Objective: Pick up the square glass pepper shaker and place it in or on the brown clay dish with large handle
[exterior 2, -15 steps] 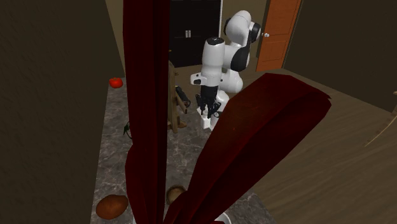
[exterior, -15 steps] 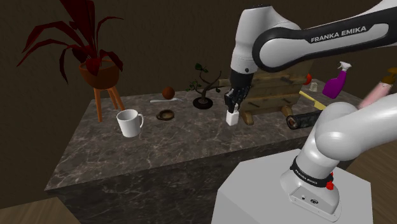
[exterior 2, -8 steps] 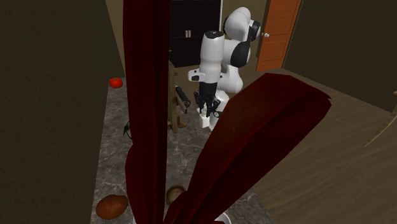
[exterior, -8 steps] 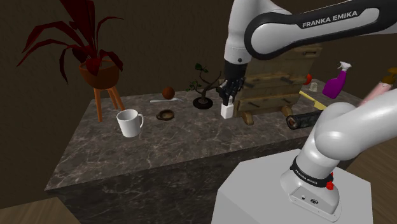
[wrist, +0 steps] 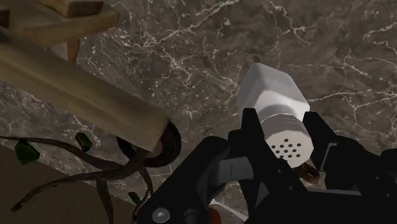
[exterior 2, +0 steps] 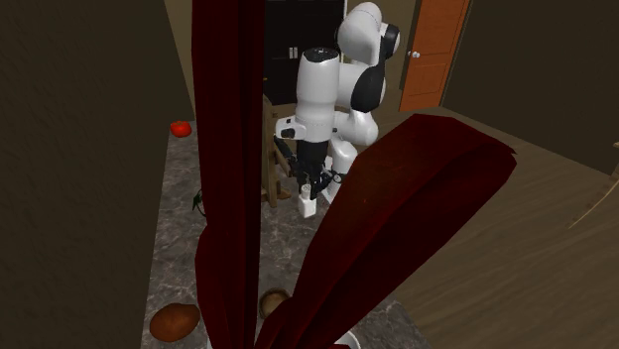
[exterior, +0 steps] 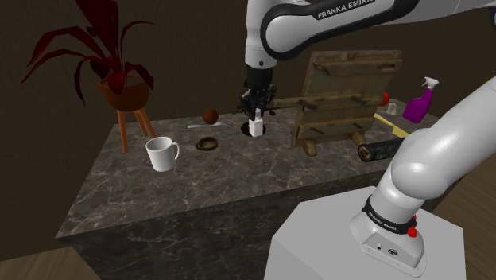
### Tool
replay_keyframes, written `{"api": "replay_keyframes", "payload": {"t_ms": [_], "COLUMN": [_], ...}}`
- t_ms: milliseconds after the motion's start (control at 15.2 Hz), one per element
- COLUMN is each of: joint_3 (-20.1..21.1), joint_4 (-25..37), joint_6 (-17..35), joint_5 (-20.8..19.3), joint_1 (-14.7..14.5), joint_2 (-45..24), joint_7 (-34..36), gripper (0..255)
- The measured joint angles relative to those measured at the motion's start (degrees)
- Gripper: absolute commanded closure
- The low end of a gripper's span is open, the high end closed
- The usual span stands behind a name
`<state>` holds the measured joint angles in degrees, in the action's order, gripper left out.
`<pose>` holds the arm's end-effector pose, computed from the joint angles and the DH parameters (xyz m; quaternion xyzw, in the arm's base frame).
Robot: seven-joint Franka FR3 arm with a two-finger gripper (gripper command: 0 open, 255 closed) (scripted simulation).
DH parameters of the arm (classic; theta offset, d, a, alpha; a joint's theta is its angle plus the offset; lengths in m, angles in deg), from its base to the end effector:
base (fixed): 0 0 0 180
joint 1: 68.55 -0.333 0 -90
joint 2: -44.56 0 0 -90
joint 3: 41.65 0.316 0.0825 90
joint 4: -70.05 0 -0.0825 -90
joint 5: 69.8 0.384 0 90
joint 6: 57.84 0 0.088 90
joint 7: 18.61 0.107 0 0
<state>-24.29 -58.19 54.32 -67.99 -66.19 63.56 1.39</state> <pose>0.4422 0.1301 0.5002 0.9977 -0.0561 0.0278 0.0269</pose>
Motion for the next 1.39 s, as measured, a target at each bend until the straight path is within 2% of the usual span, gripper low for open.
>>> {"api": "replay_keyframes", "payload": {"t_ms": [264,594,858,990,1056,1386], "joint_3": [1.49,2.74,3.16,3.07,2.89,2.76], "joint_4": [9.5,24.36,37.46,48.11,50.69,49.42], "joint_6": [-0.46,-4.0,-7.61,-11.66,-12.21,-9.75], "joint_5": [-2.74,-6.92,-10.56,-12.84,-13.5,-14.0], "joint_1": [0.73,0.45,-1.19,-2.97,-3.44,-3.69], "joint_2": [-9.41,-21.6,-31.89,-38.9,-41.1,-42.41], "joint_7": [2.32,5.18,7.25,7.95,8.08,8.71], "gripper": [255,255,255,255,255,255]}}
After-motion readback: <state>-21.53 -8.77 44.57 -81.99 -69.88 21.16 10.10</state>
